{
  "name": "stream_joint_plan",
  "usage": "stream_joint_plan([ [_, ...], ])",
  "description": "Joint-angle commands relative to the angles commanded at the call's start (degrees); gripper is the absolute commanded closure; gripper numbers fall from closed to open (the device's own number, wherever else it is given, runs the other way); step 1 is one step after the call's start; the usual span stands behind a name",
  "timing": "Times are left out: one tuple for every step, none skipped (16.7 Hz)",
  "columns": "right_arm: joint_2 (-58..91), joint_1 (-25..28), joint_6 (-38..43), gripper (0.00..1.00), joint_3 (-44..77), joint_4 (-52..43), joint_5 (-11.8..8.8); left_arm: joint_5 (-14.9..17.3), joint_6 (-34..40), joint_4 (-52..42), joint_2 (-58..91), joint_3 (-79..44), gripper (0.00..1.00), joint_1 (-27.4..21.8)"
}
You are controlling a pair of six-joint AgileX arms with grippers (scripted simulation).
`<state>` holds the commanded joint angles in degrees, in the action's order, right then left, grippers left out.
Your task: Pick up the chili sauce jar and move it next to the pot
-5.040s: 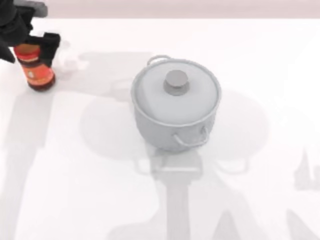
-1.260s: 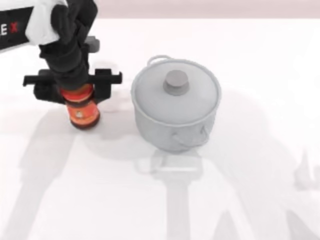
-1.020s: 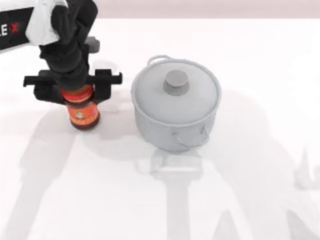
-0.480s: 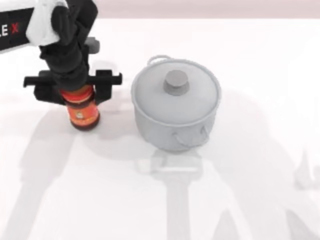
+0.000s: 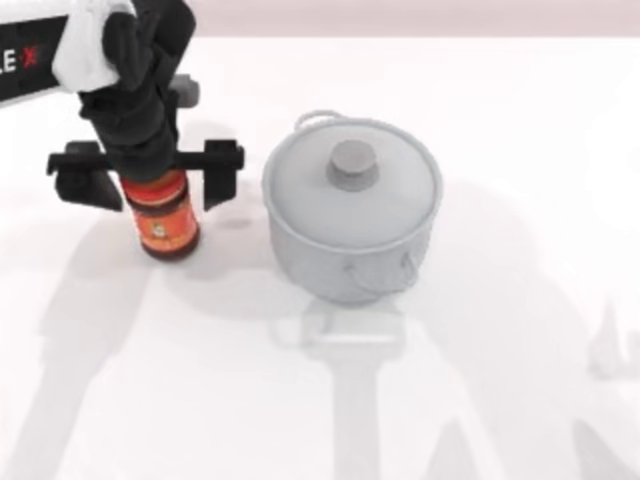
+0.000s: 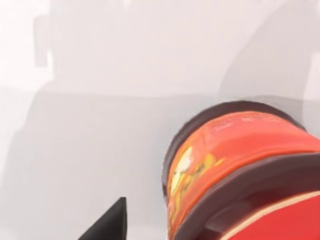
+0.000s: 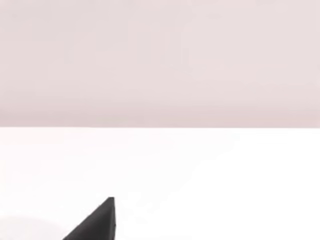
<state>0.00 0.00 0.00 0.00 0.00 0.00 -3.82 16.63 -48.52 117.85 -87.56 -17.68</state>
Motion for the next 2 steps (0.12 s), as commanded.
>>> stream_joint_plan([
  [0.0, 0.0, 0.0, 0.0, 0.0, 0.0, 0.0, 0.0, 0.0, 0.0, 0.0, 0.0, 0.0, 0.0],
  [0.0, 0.0, 0.0, 0.0, 0.0, 0.0, 0.0, 0.0, 0.0, 0.0, 0.0, 0.0, 0.0, 0.0],
])
